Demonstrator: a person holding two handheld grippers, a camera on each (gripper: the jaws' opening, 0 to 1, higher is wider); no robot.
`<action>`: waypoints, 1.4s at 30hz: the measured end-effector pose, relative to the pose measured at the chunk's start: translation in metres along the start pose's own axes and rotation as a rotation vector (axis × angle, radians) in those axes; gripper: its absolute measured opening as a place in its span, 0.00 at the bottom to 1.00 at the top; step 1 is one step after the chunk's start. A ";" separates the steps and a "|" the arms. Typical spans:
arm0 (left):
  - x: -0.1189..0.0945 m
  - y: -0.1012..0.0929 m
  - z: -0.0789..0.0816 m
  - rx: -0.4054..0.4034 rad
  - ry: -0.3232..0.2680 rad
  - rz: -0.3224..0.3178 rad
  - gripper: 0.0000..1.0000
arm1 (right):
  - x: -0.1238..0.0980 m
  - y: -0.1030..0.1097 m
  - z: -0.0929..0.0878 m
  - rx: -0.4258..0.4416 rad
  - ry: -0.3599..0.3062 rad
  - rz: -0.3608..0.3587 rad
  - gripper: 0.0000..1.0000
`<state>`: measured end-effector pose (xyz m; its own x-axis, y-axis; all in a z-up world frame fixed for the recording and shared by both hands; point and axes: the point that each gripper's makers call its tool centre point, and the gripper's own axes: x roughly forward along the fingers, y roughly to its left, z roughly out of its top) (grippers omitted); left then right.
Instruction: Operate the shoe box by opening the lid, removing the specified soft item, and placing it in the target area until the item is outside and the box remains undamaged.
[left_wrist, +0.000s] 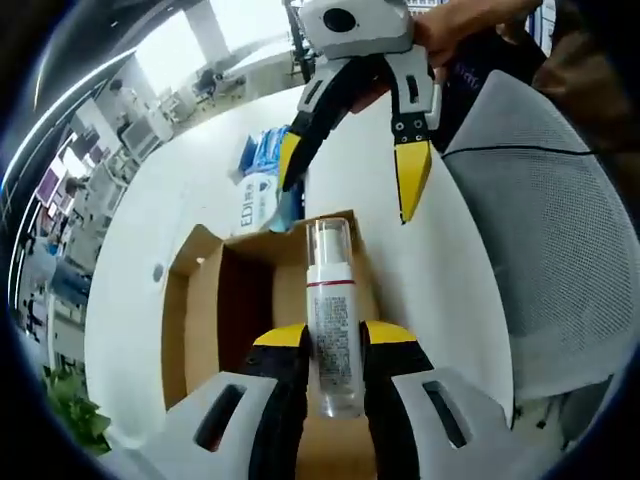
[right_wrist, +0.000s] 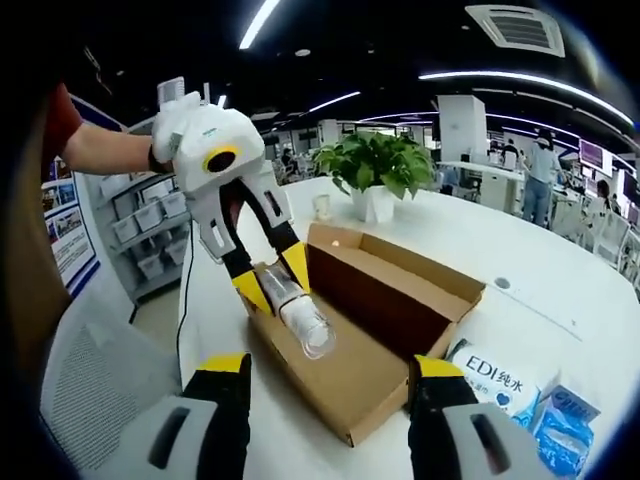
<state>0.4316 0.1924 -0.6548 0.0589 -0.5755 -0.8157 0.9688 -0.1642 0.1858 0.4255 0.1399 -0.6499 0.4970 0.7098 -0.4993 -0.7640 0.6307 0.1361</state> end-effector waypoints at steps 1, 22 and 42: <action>0.000 -0.001 0.003 0.002 -0.004 -0.002 0.19 | 0.000 0.001 0.001 -0.002 -0.001 0.009 0.62; -0.004 -0.011 0.046 0.079 -0.063 -0.075 0.19 | 0.002 0.024 0.007 -0.051 -0.010 0.120 0.42; -0.008 -0.033 0.054 0.002 -0.113 -0.222 0.19 | -0.012 0.052 0.031 -0.141 -0.078 0.183 0.18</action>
<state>0.3861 0.1593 -0.6249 -0.1832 -0.6111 -0.7701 0.9544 -0.2985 0.0099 0.3927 0.1738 -0.6098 0.3711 0.8336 -0.4091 -0.8915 0.4431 0.0944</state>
